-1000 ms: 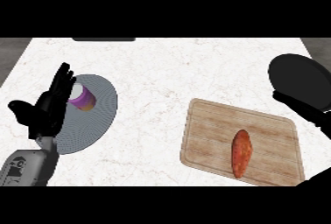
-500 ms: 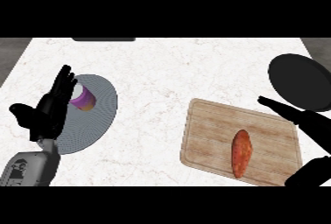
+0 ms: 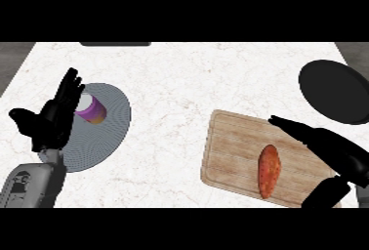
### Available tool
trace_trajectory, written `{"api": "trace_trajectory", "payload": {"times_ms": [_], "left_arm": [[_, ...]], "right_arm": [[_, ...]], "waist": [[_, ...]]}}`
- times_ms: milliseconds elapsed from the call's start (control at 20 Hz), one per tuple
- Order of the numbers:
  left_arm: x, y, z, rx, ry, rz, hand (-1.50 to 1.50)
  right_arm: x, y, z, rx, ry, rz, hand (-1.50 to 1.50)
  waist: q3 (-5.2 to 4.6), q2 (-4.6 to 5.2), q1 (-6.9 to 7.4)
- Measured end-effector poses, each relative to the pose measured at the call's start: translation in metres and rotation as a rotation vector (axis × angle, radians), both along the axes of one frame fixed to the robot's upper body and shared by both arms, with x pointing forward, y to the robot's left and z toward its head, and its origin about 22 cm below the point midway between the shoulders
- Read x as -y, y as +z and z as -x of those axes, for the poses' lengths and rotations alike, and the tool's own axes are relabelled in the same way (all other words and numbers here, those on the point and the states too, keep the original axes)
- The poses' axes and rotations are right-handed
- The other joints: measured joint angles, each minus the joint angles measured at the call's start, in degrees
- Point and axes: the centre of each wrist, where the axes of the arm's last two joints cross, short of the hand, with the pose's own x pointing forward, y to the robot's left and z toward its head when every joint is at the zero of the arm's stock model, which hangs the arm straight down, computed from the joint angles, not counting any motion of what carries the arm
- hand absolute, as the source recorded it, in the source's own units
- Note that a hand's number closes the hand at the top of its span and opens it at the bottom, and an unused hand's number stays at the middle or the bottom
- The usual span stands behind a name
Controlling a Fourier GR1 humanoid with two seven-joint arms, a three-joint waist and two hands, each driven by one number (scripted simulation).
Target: Pick the sweet potato from the cutting board and place it in the pan
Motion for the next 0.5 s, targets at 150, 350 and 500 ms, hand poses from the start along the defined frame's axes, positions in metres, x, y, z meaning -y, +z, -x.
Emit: {"api": "trace_trajectory", "payload": {"times_ms": [150, 350, 500], "left_arm": [[0.006, -0.001, 0.004, 0.003, -0.001, -0.002, 0.0], [0.002, 0.002, 0.004, 0.003, 0.001, 0.004, 0.0], [0.003, 0.001, 0.005, 0.0, -0.002, 0.002, 0.0]], "right_arm": [[-0.002, -0.007, -0.001, -0.006, 0.002, 0.08, -1.5], [-0.007, -0.013, -0.003, -0.019, 0.007, 0.153, -1.5], [-0.02, -0.014, -0.011, -0.036, 0.01, 0.197, -1.5]], "waist": [[0.0, -0.01, 0.1], [-0.01, -0.02, 0.11], [0.0, 0.0, 0.14]]}}
